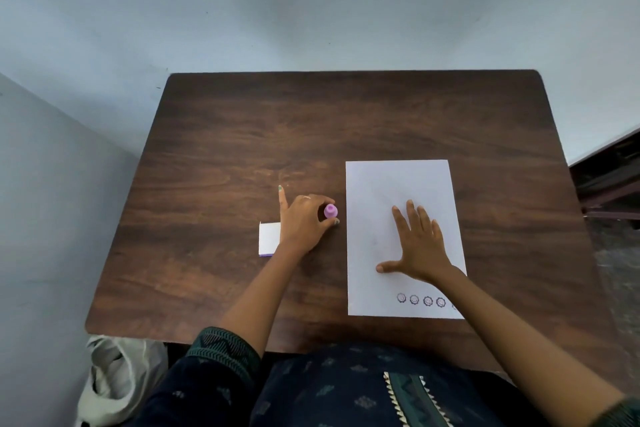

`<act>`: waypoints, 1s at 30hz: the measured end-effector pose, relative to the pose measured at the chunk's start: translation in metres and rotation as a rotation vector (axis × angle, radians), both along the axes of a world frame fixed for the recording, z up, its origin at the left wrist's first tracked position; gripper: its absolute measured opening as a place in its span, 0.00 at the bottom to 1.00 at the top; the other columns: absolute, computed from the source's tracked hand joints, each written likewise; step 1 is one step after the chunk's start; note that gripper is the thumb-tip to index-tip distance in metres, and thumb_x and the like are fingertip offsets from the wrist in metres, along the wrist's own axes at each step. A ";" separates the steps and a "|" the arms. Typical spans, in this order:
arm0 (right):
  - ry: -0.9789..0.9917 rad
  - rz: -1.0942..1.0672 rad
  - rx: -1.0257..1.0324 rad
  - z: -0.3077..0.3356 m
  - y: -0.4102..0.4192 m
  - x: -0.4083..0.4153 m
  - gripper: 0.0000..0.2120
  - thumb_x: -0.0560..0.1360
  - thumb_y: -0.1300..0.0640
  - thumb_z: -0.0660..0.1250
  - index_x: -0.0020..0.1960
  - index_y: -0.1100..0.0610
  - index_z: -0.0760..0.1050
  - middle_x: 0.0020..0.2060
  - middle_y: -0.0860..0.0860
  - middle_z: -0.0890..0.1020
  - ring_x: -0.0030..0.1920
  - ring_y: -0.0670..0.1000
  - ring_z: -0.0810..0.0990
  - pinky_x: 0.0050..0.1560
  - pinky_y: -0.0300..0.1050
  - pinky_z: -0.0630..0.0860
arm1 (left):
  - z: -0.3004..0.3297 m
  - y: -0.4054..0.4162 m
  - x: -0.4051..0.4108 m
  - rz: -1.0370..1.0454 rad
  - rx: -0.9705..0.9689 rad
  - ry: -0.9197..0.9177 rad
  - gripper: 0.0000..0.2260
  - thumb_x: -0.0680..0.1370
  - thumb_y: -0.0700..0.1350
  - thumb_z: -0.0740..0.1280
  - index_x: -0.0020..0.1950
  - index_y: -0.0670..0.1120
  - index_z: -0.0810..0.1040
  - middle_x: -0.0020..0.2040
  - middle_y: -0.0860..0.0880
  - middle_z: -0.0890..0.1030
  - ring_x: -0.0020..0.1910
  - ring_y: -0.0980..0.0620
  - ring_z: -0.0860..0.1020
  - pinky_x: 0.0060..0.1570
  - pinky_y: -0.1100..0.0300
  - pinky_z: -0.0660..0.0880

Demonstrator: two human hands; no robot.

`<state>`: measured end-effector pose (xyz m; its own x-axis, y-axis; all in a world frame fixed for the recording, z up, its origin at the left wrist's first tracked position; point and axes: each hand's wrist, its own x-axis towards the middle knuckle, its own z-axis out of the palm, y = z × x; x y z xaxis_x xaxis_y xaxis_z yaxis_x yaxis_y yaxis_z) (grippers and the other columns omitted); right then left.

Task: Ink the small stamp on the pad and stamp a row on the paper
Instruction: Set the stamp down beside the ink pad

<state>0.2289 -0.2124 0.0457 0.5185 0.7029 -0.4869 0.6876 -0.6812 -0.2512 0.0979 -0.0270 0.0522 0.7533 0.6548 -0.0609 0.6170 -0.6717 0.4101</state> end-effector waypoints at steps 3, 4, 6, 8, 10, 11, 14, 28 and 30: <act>-0.002 -0.030 0.022 -0.004 -0.003 -0.008 0.56 0.63 0.34 0.69 0.76 0.51 0.37 0.76 0.55 0.36 0.76 0.58 0.36 0.74 0.58 0.41 | 0.000 -0.002 -0.001 -0.004 0.004 -0.008 0.08 0.74 0.52 0.68 0.50 0.52 0.81 0.51 0.54 0.84 0.54 0.52 0.78 0.71 0.44 0.38; -0.002 -0.034 0.026 -0.006 -0.004 -0.009 0.56 0.63 0.33 0.69 0.76 0.51 0.37 0.76 0.54 0.37 0.76 0.58 0.36 0.74 0.58 0.41 | 0.001 -0.003 -0.001 -0.008 0.000 -0.008 0.08 0.74 0.52 0.68 0.50 0.52 0.81 0.51 0.54 0.84 0.54 0.52 0.78 0.71 0.44 0.38; -0.004 -0.037 0.031 -0.008 -0.005 -0.012 0.56 0.63 0.33 0.69 0.76 0.51 0.38 0.76 0.55 0.37 0.76 0.58 0.36 0.74 0.58 0.41 | 0.000 -0.004 -0.004 -0.014 0.002 -0.002 0.08 0.74 0.52 0.68 0.50 0.52 0.81 0.50 0.54 0.84 0.54 0.52 0.77 0.71 0.44 0.39; -0.005 -0.040 0.033 -0.009 -0.007 -0.015 0.56 0.63 0.34 0.69 0.76 0.51 0.38 0.76 0.55 0.37 0.76 0.59 0.36 0.74 0.59 0.41 | 0.000 -0.007 -0.008 -0.013 0.008 0.000 0.07 0.73 0.52 0.69 0.49 0.53 0.81 0.49 0.55 0.84 0.55 0.52 0.75 0.71 0.44 0.38; -0.013 -0.038 0.033 -0.009 -0.009 -0.017 0.56 0.63 0.33 0.69 0.76 0.51 0.39 0.77 0.55 0.38 0.76 0.59 0.37 0.74 0.59 0.42 | 0.000 -0.011 -0.013 -0.007 0.005 0.004 0.07 0.72 0.52 0.69 0.49 0.54 0.81 0.49 0.56 0.83 0.56 0.52 0.74 0.71 0.45 0.39; -0.018 -0.039 0.035 -0.010 -0.010 -0.019 0.56 0.63 0.33 0.69 0.76 0.51 0.39 0.77 0.55 0.38 0.76 0.59 0.37 0.75 0.59 0.42 | 0.000 -0.012 -0.016 -0.004 0.004 0.009 0.07 0.72 0.52 0.69 0.49 0.54 0.81 0.49 0.56 0.83 0.56 0.52 0.73 0.70 0.46 0.40; -0.024 -0.041 0.044 -0.010 -0.013 -0.025 0.55 0.63 0.33 0.69 0.76 0.51 0.39 0.77 0.55 0.38 0.76 0.59 0.38 0.75 0.59 0.42 | 0.000 -0.015 -0.022 0.005 0.002 0.022 0.08 0.72 0.53 0.69 0.49 0.54 0.81 0.50 0.56 0.83 0.58 0.51 0.72 0.68 0.47 0.46; -0.018 -0.037 0.023 -0.008 -0.015 -0.039 0.56 0.63 0.33 0.69 0.76 0.52 0.39 0.77 0.55 0.38 0.76 0.59 0.38 0.74 0.60 0.42 | 0.000 -0.021 -0.035 -0.004 -0.003 0.044 0.10 0.72 0.53 0.69 0.52 0.55 0.81 0.59 0.55 0.79 0.64 0.50 0.67 0.60 0.51 0.54; -0.016 -0.037 0.019 -0.007 -0.014 -0.040 0.56 0.63 0.34 0.69 0.76 0.52 0.39 0.77 0.55 0.38 0.76 0.59 0.38 0.74 0.60 0.42 | 0.000 -0.020 -0.036 -0.004 -0.015 0.036 0.10 0.72 0.53 0.69 0.53 0.55 0.80 0.59 0.56 0.79 0.64 0.50 0.67 0.59 0.52 0.54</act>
<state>0.1891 -0.2269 0.0385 0.5521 0.6923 -0.4646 0.6662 -0.7014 -0.2535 0.0620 -0.0473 0.0524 0.7528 0.6509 -0.0983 0.6293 -0.6678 0.3975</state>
